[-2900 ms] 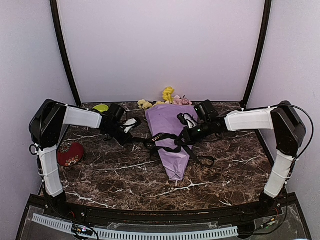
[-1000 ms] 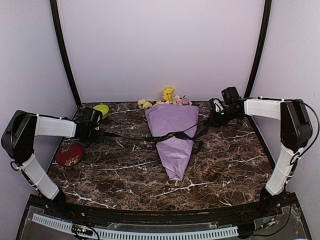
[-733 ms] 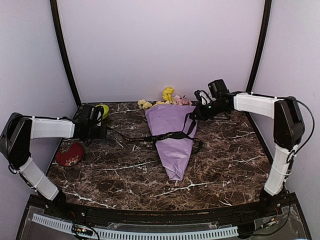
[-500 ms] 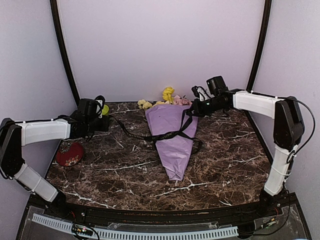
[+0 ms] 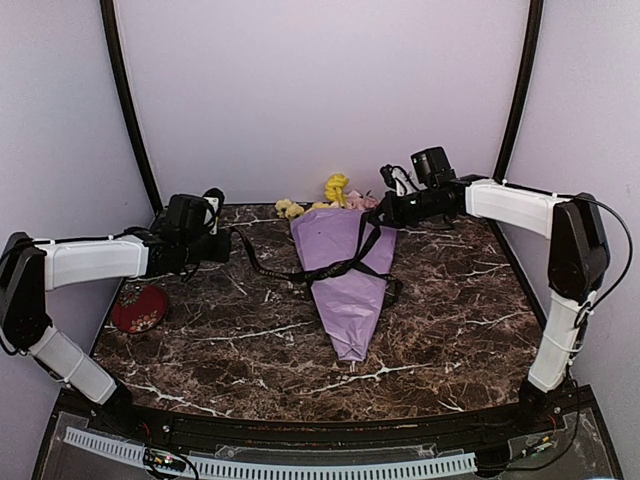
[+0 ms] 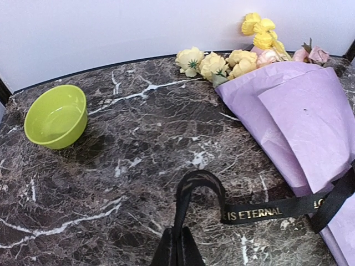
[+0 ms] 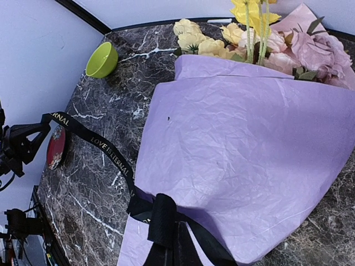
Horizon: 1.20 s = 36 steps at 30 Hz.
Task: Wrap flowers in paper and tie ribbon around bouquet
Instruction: Tie the ribbon around the folded bouquet.
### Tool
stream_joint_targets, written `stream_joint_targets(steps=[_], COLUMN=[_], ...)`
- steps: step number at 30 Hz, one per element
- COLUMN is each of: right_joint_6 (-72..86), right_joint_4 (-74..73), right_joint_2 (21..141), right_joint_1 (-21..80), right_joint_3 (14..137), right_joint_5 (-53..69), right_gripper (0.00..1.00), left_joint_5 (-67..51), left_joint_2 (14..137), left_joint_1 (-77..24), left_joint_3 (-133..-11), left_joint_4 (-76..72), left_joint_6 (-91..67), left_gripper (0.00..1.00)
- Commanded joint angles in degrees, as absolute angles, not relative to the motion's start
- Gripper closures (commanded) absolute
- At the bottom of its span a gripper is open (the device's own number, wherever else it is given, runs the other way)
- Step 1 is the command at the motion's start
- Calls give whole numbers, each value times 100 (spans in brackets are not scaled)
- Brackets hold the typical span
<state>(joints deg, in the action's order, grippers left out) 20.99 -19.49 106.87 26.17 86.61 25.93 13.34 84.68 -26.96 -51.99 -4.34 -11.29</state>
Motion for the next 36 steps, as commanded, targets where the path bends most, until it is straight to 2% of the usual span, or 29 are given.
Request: stream_joint_targets(steps=[1, 8, 15, 36], right_joint_6=[2309, 2361, 2095, 1859], right_joint_4=[-1457, -1283, -1641, -1703], right_joint_2=[10452, 10548, 10857, 10987], right_joint_1=[2729, 2891, 2892, 2839], right_joint_3=[8912, 9036, 9348, 9484], right_joint_5=[2737, 2864, 2885, 2669], right_gripper=[100, 100, 100, 100], left_joint_5=[1054, 730, 710, 793], left_joint_2=[8405, 8784, 9166, 9317], left_joint_1=[-2876, -3306, -3319, -3311], left_joint_3=[-5638, -5872, -6146, -6036], left_joint_4=[-699, -1541, -1643, -1788], left_joint_6=[-1148, -1252, -1429, -1722], left_gripper=[100, 100, 100, 100])
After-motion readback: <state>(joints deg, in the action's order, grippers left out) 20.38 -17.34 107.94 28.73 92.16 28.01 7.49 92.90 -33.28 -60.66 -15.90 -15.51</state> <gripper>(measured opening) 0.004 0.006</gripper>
